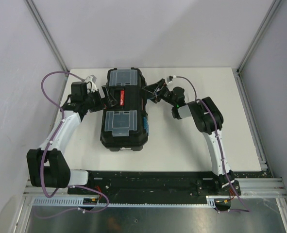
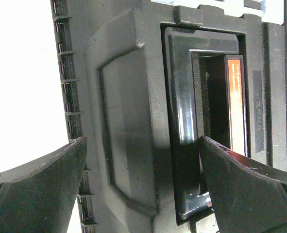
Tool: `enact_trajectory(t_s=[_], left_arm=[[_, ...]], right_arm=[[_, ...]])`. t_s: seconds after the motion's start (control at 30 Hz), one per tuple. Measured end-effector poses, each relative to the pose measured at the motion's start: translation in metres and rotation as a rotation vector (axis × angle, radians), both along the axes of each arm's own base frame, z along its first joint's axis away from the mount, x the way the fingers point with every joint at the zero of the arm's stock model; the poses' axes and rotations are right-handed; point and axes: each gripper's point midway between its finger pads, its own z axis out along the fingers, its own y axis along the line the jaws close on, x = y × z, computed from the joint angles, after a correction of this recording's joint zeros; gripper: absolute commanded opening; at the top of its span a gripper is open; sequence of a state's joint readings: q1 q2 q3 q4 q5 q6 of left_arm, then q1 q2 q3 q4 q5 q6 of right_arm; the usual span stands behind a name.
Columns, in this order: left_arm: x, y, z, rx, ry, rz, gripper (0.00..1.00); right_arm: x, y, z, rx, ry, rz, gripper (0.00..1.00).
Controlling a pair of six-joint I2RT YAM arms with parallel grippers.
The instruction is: Pack the tool kit
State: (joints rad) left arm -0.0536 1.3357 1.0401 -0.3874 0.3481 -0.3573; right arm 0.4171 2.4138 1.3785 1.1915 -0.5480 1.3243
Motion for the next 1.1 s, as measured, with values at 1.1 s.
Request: enact_trajectory(t_s=[1.1], left_arm=[[0.0,0.0,0.0,0.003,-0.002,-0.001,0.99]], right_arm=[[-0.028,0.01,0.083,-0.153,-0.091,0.082,0.99]])
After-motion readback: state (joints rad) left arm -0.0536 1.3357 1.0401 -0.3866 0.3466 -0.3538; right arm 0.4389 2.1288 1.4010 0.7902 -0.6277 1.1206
